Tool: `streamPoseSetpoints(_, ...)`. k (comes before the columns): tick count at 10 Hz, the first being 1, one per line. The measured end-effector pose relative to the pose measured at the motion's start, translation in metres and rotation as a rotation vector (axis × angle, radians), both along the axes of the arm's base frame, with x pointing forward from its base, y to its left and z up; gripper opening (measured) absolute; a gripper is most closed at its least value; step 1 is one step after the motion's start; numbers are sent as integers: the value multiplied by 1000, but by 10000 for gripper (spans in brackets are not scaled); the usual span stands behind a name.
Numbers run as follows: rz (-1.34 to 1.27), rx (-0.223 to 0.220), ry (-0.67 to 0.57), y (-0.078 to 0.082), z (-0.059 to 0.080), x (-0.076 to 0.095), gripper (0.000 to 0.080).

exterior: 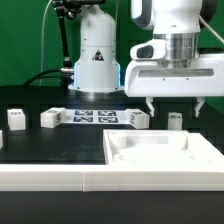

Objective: Assemble one leg

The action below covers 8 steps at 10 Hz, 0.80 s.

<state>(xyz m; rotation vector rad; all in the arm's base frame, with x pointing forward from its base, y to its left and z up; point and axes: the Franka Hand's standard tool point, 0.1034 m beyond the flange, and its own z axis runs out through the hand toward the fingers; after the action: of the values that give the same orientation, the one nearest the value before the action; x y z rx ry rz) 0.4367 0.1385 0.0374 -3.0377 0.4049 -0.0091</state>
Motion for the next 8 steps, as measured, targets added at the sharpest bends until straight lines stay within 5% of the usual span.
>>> streamPoseSetpoints(5,19,3,17,9,0,-4,649)
streamPoseSetpoints(8,58,10,180,7,1,-10,649)
